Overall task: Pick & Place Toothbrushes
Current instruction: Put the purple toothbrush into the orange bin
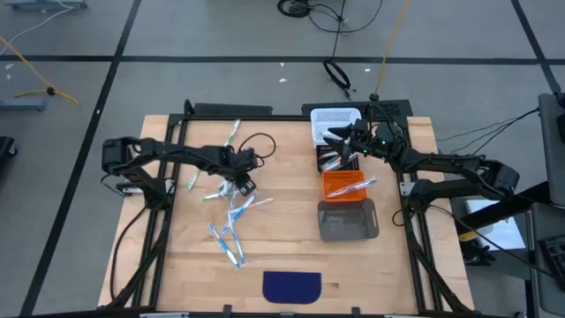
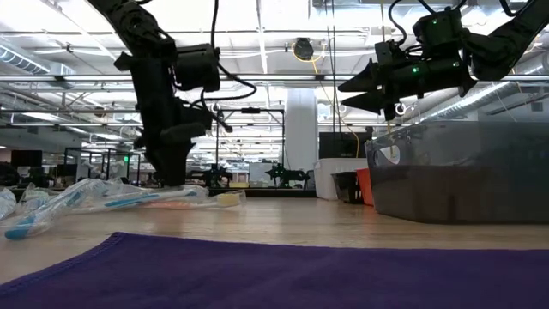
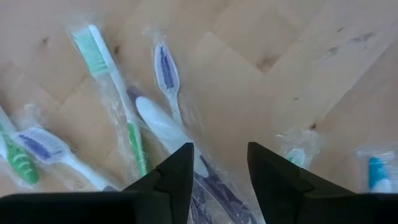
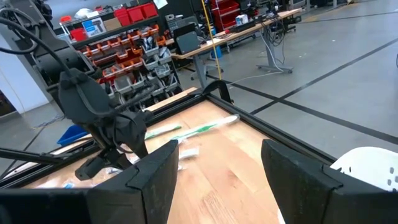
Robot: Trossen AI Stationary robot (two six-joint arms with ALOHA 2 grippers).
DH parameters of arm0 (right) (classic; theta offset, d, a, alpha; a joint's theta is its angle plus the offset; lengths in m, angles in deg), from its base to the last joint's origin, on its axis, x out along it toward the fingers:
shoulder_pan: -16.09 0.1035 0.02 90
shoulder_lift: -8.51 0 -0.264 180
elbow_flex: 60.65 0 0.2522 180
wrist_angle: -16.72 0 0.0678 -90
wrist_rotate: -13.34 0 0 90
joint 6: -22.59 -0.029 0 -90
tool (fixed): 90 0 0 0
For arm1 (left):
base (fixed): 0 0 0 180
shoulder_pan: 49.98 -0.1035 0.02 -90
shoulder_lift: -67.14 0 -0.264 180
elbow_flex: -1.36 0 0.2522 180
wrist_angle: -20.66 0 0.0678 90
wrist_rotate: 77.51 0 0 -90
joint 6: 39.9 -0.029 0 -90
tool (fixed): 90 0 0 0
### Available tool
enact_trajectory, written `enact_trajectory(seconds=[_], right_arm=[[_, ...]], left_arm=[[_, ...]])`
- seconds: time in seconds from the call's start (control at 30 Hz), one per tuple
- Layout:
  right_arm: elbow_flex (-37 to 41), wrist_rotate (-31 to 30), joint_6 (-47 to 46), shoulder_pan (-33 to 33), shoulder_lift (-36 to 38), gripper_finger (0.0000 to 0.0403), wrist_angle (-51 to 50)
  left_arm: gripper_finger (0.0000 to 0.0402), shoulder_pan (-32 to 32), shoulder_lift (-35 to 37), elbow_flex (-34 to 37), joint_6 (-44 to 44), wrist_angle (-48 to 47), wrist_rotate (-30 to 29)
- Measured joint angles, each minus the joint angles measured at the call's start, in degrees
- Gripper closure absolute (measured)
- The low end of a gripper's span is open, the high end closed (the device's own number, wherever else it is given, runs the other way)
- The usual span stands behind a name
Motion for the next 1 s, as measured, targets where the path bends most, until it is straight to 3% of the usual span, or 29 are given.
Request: enact_trajectory(seconds=[0.6,1.0], right_arm=[[0.0,-0.13,0.0,0.02,0.0,0.0181,-0.41],[0.0,-0.11,0.0,0.01,0.02,0.0181,-0.93]], left_arm=[[0.0247,0.02,2.08,0.0,5.63,-5.39,-1.54],[0.0251,0.07,-1.92,0.02,6.91,-4.64,-1.32]])
